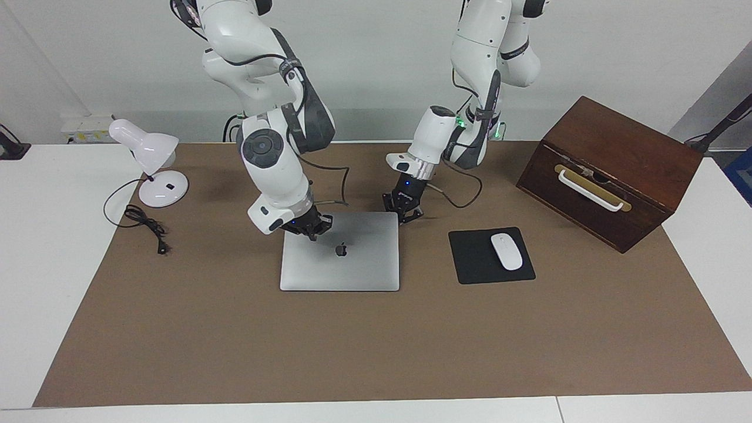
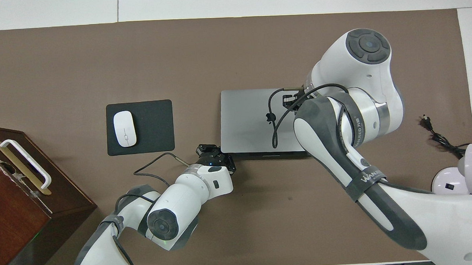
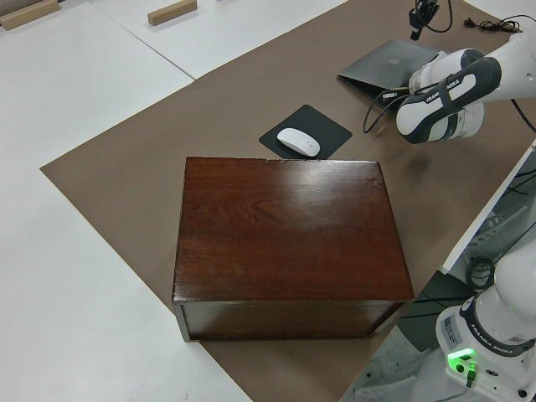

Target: Close laptop with both arms

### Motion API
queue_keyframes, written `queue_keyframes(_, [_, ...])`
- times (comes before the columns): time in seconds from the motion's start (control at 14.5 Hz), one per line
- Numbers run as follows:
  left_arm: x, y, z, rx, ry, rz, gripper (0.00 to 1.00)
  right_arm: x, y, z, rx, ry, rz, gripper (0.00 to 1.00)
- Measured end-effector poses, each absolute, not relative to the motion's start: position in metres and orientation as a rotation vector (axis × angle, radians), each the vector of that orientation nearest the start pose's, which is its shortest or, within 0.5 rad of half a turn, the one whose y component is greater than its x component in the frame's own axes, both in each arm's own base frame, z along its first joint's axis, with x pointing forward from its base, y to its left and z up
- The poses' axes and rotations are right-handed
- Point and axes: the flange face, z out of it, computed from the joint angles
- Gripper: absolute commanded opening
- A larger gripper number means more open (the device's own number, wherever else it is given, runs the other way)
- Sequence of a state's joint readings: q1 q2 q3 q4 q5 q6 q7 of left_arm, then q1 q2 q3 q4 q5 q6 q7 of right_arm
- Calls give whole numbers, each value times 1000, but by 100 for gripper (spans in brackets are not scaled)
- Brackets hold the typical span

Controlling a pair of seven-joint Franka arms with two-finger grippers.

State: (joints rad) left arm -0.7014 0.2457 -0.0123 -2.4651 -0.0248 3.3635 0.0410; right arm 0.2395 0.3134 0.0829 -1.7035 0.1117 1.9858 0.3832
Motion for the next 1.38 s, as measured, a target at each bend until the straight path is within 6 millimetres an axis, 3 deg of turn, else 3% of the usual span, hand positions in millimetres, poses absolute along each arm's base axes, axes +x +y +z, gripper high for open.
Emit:
queue_keyframes(0.07, [400, -343, 273, -2991, 1138, -1019, 0, 610, 203, 415, -3023, 176, 92, 7])
queue_keyframes(0.21, [400, -343, 273, -2991, 1138, -1020, 0, 616, 192, 430, -3009, 203, 30, 85])
queue_keyframes(0.28, [400, -343, 273, -2991, 1138, -1020, 0, 621, 185, 437, -2997, 216, -25, 100])
queue_keyframes(0.48, [400, -343, 273, -2991, 1138, -1020, 0, 633, 158, 453, -2982, 137, -151, 100])
queue_keyframes(0.89, [400, -343, 274, -2992, 1136, -1020, 0, 642, 106, 469, -3021, 9, -230, 100])
queue_keyframes(1.38, [397, -334, 278, -3001, 1122, -963, 0, 640, 92, 485, -3173, -142, -313, 100])
